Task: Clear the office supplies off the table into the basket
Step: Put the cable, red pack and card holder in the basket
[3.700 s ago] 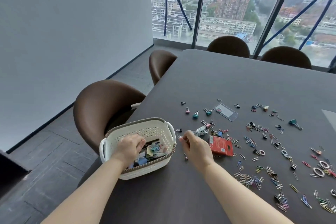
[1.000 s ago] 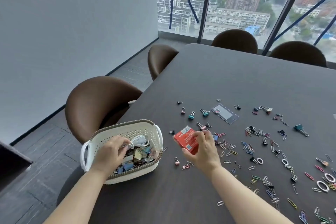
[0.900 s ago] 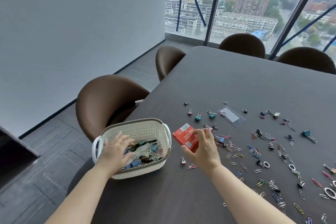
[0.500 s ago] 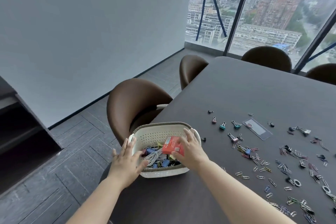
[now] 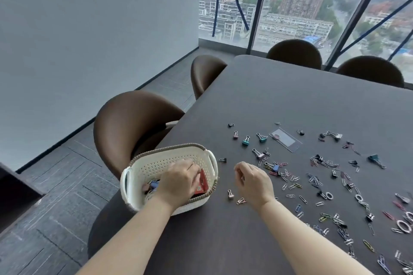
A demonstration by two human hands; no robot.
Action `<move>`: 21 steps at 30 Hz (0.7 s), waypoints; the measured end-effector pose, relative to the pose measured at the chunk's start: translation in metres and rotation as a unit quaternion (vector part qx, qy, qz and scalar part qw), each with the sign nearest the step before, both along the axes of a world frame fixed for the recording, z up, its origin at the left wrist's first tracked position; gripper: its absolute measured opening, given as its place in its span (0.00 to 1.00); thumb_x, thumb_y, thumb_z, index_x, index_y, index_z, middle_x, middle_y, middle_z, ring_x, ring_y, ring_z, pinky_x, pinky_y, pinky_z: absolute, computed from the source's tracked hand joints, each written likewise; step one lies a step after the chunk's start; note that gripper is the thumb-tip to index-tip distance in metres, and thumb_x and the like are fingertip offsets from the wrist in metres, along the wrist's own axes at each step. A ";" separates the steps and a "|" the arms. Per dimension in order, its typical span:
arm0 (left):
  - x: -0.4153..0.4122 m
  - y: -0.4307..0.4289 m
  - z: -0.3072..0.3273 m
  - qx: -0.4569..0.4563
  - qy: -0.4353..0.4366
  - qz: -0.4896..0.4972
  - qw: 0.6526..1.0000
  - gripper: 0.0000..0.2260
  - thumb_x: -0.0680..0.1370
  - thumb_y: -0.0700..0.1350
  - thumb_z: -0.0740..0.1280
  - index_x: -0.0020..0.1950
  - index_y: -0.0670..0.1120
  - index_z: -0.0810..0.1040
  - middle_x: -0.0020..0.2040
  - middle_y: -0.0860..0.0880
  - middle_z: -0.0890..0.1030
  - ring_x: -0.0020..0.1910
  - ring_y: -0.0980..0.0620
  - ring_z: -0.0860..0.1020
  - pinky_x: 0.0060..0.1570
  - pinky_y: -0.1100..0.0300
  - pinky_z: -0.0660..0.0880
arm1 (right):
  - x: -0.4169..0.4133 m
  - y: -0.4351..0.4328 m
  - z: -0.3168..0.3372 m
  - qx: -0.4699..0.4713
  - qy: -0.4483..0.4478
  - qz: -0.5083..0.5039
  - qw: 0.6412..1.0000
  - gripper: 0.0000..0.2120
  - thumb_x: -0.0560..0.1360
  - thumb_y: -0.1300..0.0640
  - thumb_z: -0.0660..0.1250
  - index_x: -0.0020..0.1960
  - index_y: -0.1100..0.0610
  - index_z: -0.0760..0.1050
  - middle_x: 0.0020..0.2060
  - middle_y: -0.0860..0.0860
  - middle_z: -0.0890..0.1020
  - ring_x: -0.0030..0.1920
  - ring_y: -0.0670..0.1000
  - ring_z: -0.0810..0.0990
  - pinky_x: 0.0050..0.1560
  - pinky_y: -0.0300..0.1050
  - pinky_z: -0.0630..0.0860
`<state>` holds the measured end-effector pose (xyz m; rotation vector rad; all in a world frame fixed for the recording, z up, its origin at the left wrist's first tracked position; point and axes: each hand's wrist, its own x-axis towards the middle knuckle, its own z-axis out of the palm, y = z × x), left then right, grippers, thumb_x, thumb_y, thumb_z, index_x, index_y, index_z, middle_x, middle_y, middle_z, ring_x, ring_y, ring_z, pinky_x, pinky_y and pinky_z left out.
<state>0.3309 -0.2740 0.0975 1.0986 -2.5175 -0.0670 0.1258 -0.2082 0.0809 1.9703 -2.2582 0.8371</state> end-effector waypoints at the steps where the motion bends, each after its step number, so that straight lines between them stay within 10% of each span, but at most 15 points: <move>1: -0.018 0.000 0.001 -0.014 0.002 -0.015 1.000 0.12 0.71 0.49 0.57 0.36 0.48 0.78 0.34 0.51 0.77 0.33 0.51 0.77 0.33 0.59 0.75 | -0.017 0.008 -0.003 0.009 0.004 -0.023 1.000 0.01 0.65 0.60 0.65 0.35 0.56 0.74 0.26 0.47 0.78 0.26 0.52 0.77 0.29 0.37 0.71; 8: -0.149 0.003 -0.027 -0.013 -0.038 -0.121 0.992 0.06 0.67 0.47 0.64 0.32 0.48 0.77 0.32 0.50 0.75 0.30 0.49 0.75 0.29 0.60 0.71 | -0.125 0.062 -0.025 0.143 -0.028 -0.145 0.979 0.06 0.74 0.58 0.63 0.50 0.56 0.75 0.43 0.51 0.82 0.46 0.56 0.79 0.43 0.44 0.72; 11: -0.190 0.004 -0.050 0.074 -0.121 -0.084 0.986 0.18 0.67 0.54 0.72 0.53 0.48 0.79 0.54 0.47 0.77 0.51 0.47 0.77 0.48 0.53 0.74 | -0.159 0.076 -0.044 0.262 -0.007 -0.182 0.948 0.25 0.76 0.44 0.59 0.69 0.51 0.62 0.66 0.50 0.69 0.67 0.54 0.65 0.64 0.48 0.65; 13: -0.203 0.002 -0.075 0.152 -0.225 -0.061 0.961 0.32 0.75 0.63 0.56 0.74 0.49 0.56 0.75 0.47 0.53 0.73 0.45 0.52 0.69 0.45 0.54 | -0.173 0.085 -0.062 0.342 -0.011 -0.190 0.920 0.38 0.72 0.34 0.56 0.75 0.49 0.48 0.75 0.50 0.52 0.75 0.55 0.49 0.72 0.54 0.53; 16: -0.213 0.001 -0.114 0.204 -0.285 -0.077 0.934 0.42 0.64 0.75 0.31 0.73 0.54 0.33 0.71 0.51 0.27 0.68 0.46 0.25 0.68 0.37 0.38 | -0.176 0.090 -0.097 0.400 -0.004 -0.176 0.899 0.49 0.62 0.23 0.45 0.74 0.46 0.34 0.75 0.51 0.36 0.73 0.58 0.33 0.70 0.66 0.45; 21: -0.240 -0.022 -0.143 0.156 -0.271 -0.072 0.947 0.37 0.72 0.71 0.39 0.75 0.51 0.52 0.76 0.47 0.48 0.74 0.43 0.40 0.63 0.35 0.47 | -0.190 0.063 -0.127 0.348 -0.027 -0.219 0.911 0.46 0.62 0.25 0.40 0.73 0.47 0.35 0.75 0.52 0.39 0.71 0.56 0.31 0.67 0.67 0.36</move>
